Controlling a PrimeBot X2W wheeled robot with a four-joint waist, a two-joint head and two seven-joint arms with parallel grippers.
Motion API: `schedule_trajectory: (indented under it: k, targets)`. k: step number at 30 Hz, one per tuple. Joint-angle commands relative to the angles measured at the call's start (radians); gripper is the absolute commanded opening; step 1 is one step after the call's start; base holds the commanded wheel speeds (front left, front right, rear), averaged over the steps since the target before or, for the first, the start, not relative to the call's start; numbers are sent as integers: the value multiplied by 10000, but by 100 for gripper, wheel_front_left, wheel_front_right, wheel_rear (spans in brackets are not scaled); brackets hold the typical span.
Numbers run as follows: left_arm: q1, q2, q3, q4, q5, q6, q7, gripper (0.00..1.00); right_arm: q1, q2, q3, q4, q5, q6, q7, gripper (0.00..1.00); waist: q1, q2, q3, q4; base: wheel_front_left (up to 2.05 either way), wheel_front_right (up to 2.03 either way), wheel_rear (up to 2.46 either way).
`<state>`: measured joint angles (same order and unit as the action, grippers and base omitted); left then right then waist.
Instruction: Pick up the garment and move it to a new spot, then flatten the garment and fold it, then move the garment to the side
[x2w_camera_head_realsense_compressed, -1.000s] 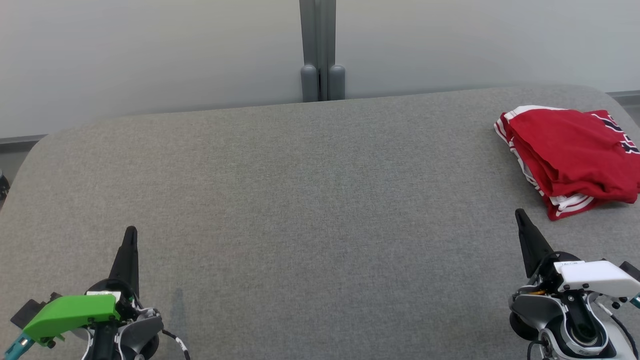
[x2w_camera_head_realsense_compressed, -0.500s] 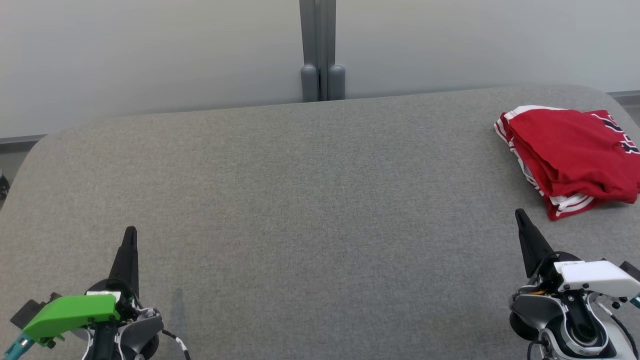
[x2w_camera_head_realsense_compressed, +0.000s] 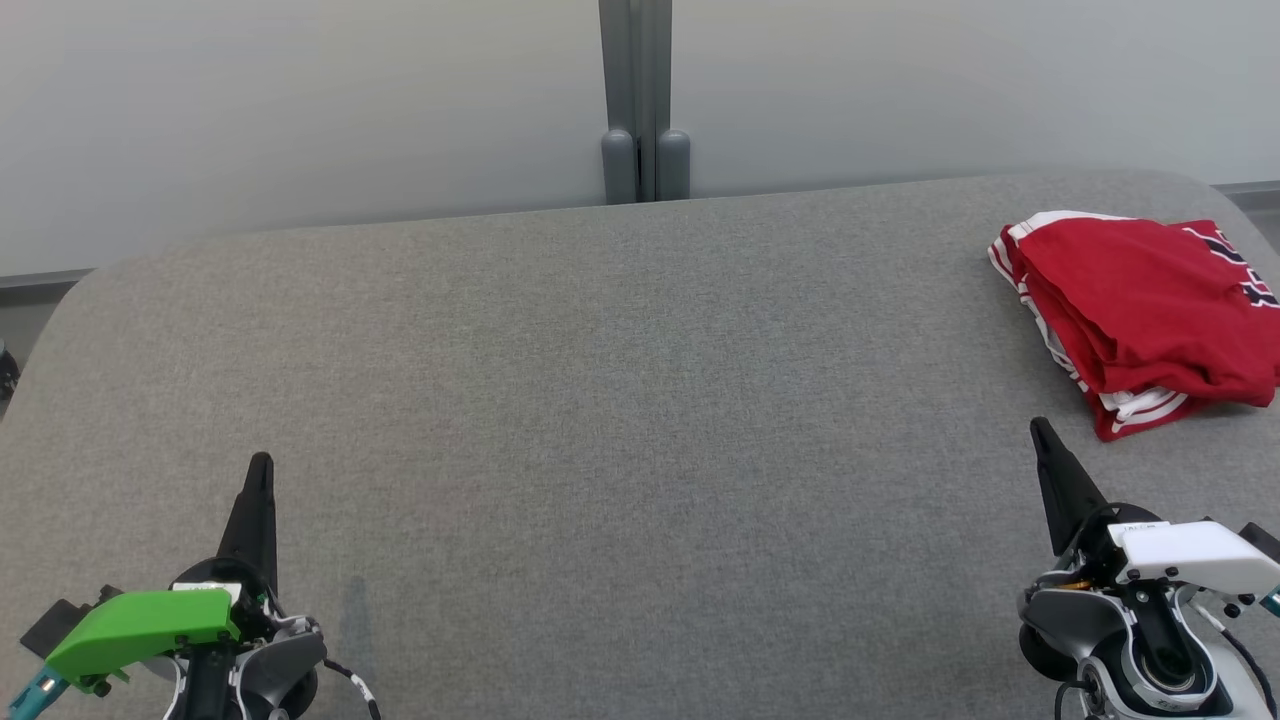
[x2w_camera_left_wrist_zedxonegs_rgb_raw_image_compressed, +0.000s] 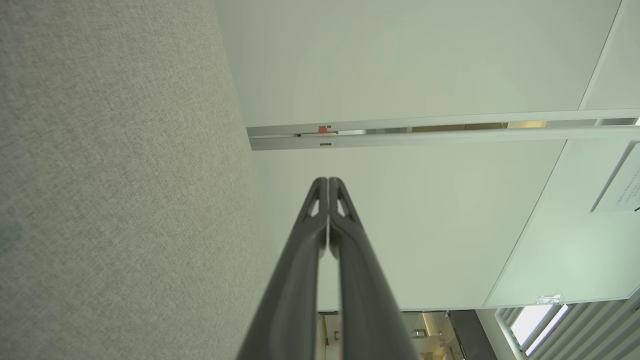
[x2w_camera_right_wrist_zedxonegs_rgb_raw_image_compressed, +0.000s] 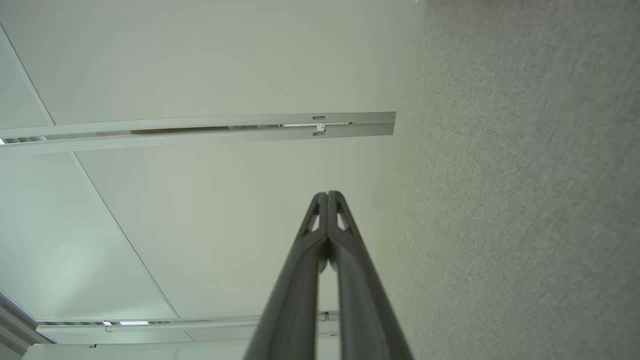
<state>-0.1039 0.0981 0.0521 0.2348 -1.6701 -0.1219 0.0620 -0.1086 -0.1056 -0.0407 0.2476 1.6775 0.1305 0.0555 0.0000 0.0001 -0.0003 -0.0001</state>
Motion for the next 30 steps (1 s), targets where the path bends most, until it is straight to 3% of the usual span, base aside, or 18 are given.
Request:
schedule_trajectory:
  k: [1,30]
  targets:
    - [-148,-14,31,20,76,18,55,0,-121,9,-20,19,-40,4,31,0,0,-1,0,0,0,0,0]
    - [-151,-44,80,20,130,24,91,0,-122,29,-41,22,-64,4,56,0,0,-1,0,0,0,0,0]
